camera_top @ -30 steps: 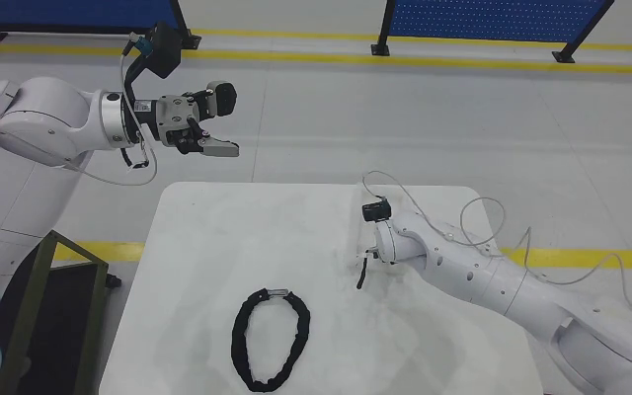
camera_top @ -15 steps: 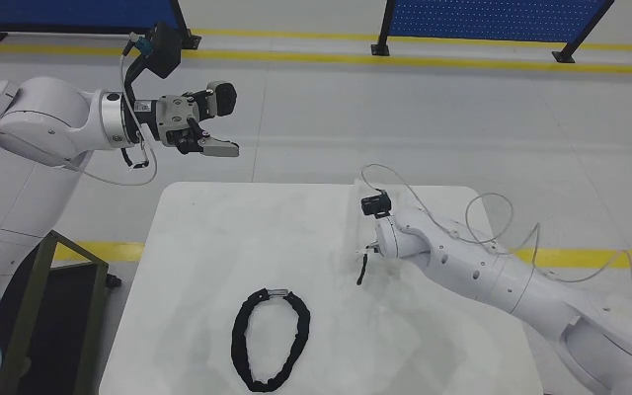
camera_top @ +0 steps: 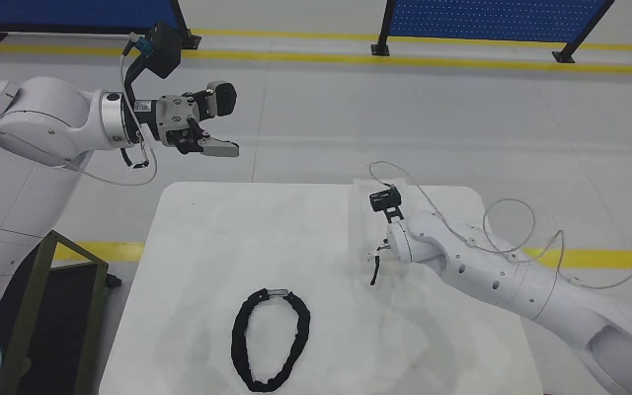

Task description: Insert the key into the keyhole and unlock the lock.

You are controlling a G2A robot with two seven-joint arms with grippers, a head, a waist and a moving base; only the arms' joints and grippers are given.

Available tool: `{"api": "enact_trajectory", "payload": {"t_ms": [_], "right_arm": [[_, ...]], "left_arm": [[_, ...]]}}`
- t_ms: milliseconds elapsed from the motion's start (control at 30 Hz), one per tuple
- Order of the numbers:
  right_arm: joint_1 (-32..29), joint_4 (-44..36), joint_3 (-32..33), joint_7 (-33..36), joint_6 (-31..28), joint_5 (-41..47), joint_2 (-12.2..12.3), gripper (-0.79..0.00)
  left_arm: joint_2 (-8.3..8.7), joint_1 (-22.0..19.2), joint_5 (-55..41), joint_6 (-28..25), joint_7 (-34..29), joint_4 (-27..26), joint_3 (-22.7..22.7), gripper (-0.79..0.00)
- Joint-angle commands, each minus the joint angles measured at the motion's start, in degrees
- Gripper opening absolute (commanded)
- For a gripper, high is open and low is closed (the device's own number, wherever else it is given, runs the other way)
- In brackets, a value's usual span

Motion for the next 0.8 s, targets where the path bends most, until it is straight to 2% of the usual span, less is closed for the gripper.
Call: {"api": "enact_trajectory", "payload": {"t_ms": [0, 167, 433, 600, 767], "right_arm": [[-0.63, 1.17, 0.0, 0.75, -0.72, -1.97, -0.14, -0.785], [-1.59, 3.89, 0.0, 4.14, -4.12, -7.05, -1.62, -0.785], [-1.71, 5.91, 0.02, 12.44, -12.42, -16.84, -5.94, -0.785], [-2.29, 7.05, 4.01, 10.56, -10.54, -10.33, -7.3, -0.785], [-4.11, 10.11, 8.75, 7.38, -7.37, -3.06, -5.98, -0.785]], "left_arm": [[0.0, 0.0, 0.0, 0.0, 0.0, 0.0, 0.0, 0.0], [0.0, 0.0, 0.0, 0.0, 0.0, 0.0, 0.0, 0.0], [0.0, 0.0, 0.0, 0.0, 0.0, 0.0, 0.0, 0.0], [0.0, 0.0, 0.0, 0.0, 0.0, 0.0, 0.0, 0.0], [0.0, 0.0, 0.0, 0.0, 0.0, 0.0, 0.0, 0.0]]}}
